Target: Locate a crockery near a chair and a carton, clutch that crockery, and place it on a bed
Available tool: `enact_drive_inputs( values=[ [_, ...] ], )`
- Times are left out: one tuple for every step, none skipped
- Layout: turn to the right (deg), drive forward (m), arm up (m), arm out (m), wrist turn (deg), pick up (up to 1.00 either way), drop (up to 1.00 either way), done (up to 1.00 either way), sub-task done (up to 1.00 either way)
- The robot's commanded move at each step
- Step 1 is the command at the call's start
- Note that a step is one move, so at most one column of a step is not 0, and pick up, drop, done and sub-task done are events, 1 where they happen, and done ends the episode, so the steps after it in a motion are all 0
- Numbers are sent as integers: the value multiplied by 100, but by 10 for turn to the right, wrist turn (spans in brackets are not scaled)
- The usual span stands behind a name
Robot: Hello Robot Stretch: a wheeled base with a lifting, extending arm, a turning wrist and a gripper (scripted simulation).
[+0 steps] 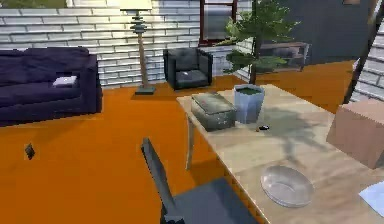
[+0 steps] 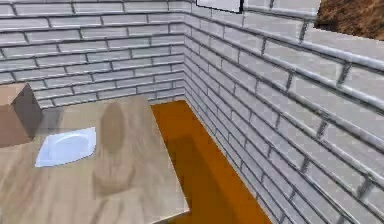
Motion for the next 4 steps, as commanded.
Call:
enact_drive_inputs(
  values=[
    [-450, 0, 0, 0, 0, 0, 0, 0, 0],
    [-450, 0, 0, 0, 0, 0, 0, 0, 0],
    [-210, 0, 0, 0, 0, 0, 0, 0, 0],
    [-30, 0, 0, 0, 0, 0, 0, 0, 0]
  ],
)
